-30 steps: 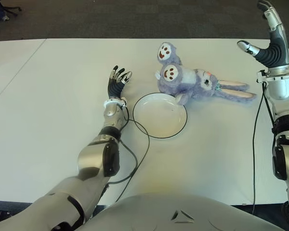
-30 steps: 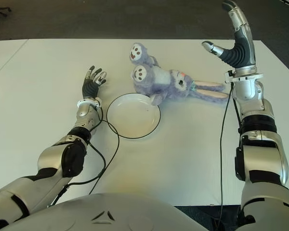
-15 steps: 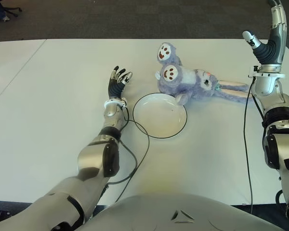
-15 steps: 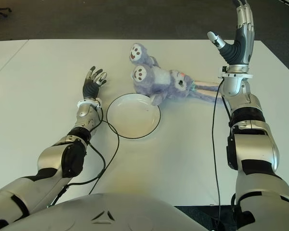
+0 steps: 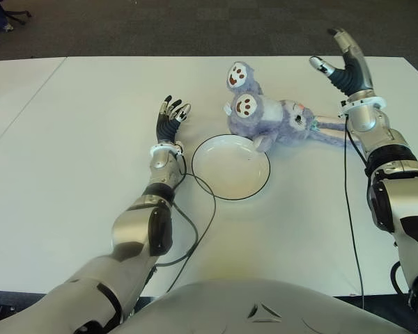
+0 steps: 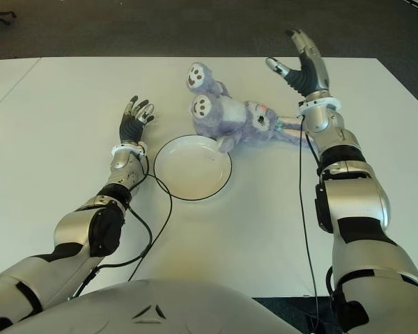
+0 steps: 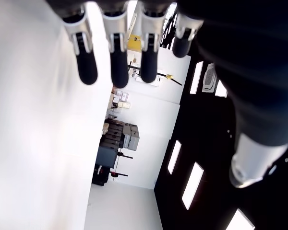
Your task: Put the doll into the plate.
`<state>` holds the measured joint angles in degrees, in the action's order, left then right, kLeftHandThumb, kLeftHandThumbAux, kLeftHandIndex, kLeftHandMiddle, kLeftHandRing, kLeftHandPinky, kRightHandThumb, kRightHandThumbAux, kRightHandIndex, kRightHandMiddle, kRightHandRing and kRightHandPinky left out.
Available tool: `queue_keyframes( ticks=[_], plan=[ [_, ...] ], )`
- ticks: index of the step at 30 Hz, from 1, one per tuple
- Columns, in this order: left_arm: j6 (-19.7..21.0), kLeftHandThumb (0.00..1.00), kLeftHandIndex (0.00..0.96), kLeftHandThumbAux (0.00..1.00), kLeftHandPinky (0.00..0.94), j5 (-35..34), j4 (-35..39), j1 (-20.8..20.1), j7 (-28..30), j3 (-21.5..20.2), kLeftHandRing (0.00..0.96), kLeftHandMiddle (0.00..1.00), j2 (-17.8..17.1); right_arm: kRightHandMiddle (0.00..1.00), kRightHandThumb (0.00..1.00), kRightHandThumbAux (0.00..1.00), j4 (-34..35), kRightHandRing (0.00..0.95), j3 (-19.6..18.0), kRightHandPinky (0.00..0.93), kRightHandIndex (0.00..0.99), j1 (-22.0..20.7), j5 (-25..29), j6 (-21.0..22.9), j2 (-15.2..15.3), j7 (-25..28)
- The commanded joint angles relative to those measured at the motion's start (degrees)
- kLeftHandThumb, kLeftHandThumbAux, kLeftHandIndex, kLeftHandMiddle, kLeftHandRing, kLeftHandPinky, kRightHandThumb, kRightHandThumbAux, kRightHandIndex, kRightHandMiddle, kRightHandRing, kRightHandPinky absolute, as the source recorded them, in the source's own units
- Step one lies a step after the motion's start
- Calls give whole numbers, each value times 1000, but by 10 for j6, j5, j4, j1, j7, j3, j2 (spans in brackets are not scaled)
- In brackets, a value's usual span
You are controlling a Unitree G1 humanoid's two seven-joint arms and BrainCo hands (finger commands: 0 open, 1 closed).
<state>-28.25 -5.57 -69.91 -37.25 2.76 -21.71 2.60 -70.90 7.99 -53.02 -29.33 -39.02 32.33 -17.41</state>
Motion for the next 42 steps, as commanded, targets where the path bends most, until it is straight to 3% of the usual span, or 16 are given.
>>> queue_keyframes(
  ticks=[1, 5, 13, 20, 25, 33, 39, 42],
  plan=[
    [80, 0, 58, 652, 212, -5, -76, 104, -13, -9, 199, 178, 11, 0, 283, 248, -38, 0, 50, 0, 0, -52, -33, 77, -25, 75],
    [79, 0, 66, 648, 203, -6, -75, 105, -13, -10, 198, 181, 10, 0, 293, 304, -51, 0, 81, 0, 0, -52, -55, 111, -43, 83],
    [76, 0, 72, 632, 204, -10, -75, 107, -5, -14, 194, 176, 9, 0, 344, 308, -69, 0, 116, 0, 0, -28, -70, 154, -77, 80],
    [71, 0, 71, 616, 193, -5, -74, 109, -15, -8, 192, 178, 13, 0, 364, 307, -70, 0, 132, 4, 0, -21, -69, 159, -84, 107],
    [73, 0, 79, 610, 198, -8, -74, 108, -20, -11, 200, 189, 15, 0, 356, 300, -70, 0, 140, 134, 0, -10, -68, 168, -89, 132],
    [73, 0, 90, 595, 203, -8, -74, 108, -24, -11, 210, 200, 15, 0, 380, 317, -71, 77, 150, 227, 0, 12, -70, 177, -88, 133],
    [72, 0, 96, 586, 208, -11, -75, 109, -22, -15, 215, 206, 15, 0, 381, 343, -75, 83, 142, 184, 0, 35, -61, 189, -82, 127],
    [70, 0, 93, 572, 200, -12, -75, 110, -20, -17, 216, 205, 14, 0, 357, 372, -74, 96, 138, 207, 0, 52, -58, 189, -80, 111]
  ],
)
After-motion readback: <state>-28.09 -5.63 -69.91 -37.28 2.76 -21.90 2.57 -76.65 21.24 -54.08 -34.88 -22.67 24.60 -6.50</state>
